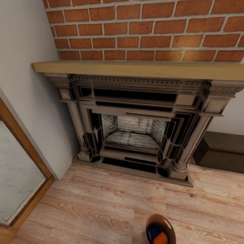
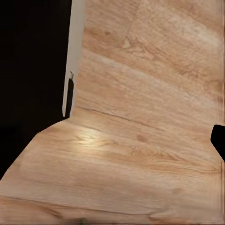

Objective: Put the three can of soda from the living room inside the tash can in the kitchen.

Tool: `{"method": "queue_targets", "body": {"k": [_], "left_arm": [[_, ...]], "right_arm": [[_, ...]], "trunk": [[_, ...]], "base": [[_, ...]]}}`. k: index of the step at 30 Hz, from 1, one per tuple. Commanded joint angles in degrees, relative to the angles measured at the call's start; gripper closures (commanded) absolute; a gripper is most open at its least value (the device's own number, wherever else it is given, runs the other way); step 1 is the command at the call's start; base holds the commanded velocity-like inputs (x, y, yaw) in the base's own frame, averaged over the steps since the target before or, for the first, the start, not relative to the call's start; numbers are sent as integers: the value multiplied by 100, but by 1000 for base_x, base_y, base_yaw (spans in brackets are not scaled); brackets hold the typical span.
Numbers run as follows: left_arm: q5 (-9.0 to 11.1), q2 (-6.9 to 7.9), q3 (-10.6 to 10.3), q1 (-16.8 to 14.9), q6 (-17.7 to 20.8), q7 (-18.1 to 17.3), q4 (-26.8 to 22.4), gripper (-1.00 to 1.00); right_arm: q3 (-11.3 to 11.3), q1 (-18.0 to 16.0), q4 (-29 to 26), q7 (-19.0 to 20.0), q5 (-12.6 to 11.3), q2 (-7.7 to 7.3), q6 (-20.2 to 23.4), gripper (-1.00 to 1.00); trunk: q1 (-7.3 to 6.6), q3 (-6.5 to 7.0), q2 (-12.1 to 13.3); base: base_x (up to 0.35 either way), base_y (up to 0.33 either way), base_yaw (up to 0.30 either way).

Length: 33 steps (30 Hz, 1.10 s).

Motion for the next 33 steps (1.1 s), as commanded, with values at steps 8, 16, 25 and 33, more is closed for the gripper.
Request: {"method": "queue_targets", "body": {"k": [8, 16, 25, 33], "left_arm": [[0, -1, -1, 1, 477, 4, 0, -100], [4, 4, 7, 1, 660, 5, 0, -100], [12, 10, 20, 1, 881, 5, 0, -100], [16, 9, 28, 1, 958, 5, 0, -100]], "right_arm": [[-39, 67, 0, 1, 1, -132, -6, -100], [-50, 121, 0, 2, 1, -167, -7, -100], [-57, 162, 0, 2, 1, -222, -28, -100], [-199, 169, 0, 8, 7, -227, -43, -100]], "trunk": [[-176, 144, 322], [-352, 288, 643], [-550, 450, 1004], [-726, 593, 1325]], "base": [[0, 0, 0], [0, 0, 0], [0, 0, 0], [0, 0, 0]]}}
